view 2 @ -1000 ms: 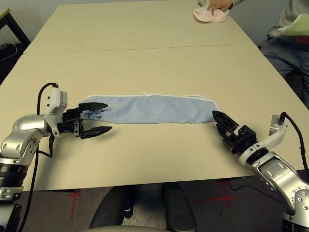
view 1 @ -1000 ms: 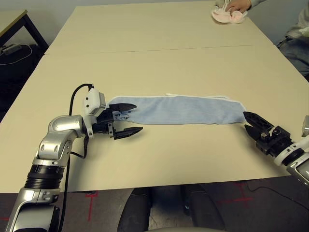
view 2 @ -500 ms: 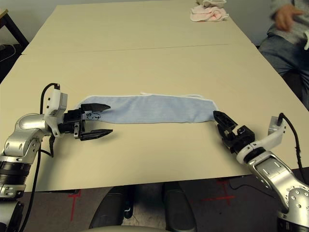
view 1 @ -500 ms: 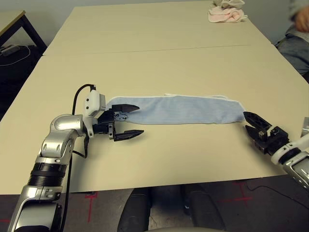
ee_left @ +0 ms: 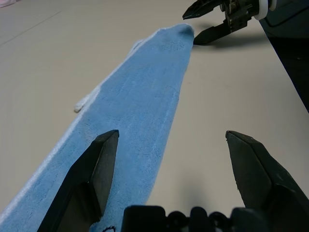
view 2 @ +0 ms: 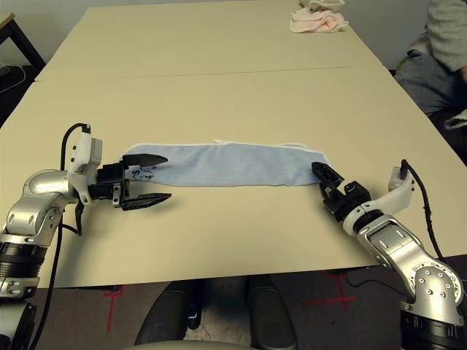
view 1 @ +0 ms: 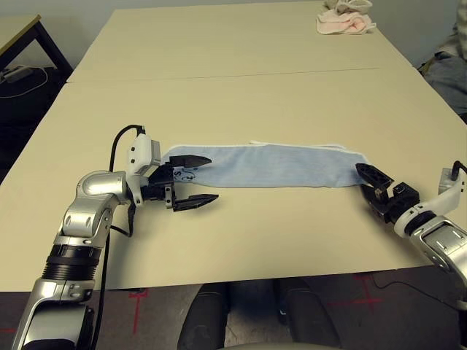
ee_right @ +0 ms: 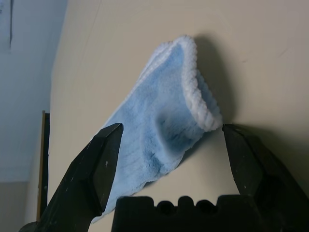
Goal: Fold the towel and set it aside.
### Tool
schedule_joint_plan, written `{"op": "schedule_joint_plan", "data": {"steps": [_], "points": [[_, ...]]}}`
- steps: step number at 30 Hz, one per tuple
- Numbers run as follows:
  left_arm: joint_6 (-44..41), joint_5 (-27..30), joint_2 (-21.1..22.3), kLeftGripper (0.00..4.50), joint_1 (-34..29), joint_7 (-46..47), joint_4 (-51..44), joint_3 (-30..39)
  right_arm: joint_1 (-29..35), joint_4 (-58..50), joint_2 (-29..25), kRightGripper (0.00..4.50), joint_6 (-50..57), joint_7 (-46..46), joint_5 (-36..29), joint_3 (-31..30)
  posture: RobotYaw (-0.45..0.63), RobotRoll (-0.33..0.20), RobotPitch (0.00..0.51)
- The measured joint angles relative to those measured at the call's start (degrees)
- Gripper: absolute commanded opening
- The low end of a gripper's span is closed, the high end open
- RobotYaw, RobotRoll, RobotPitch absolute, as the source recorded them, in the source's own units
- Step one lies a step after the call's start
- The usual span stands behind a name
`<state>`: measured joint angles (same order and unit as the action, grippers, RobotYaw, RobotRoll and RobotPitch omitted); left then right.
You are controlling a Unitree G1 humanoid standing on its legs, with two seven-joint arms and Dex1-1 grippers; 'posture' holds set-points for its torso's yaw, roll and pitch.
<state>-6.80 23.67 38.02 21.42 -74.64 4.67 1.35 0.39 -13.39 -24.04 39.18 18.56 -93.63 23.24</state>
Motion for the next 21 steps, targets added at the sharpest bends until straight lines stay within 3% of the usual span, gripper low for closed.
{"op": "schedule_joint_plan", "data": {"steps": [9,10,14,21], "points": [[0.0,0.0,0.0,4.49,0.1,0.0,0.1,0.0,-3.2,0.0,2.1,4.49,-1.0,1.7,3.5,-0.2,0.03,0.000,0.160],[0.0,0.0,0.0,4.50,0.1,0.0,0.1,0.0,-3.8,0.0,2.2,4.32,-1.2,2.2,4.4,-0.3,0.03,0.000,0.160],[0.0,0.0,0.1,4.50,0.1,0.0,0.1,0.0,-4.6,-0.1,2.8,3.27,-1.2,4.1,7.1,-0.8,0.03,0.000,0.161],[-0.1,0.0,0.1,4.50,0.0,0.1,0.1,0.0,-5.1,-1.0,3.9,0.50,-1.1,6.6,8.4,-1.7,0.03,0.000,0.161]]}}
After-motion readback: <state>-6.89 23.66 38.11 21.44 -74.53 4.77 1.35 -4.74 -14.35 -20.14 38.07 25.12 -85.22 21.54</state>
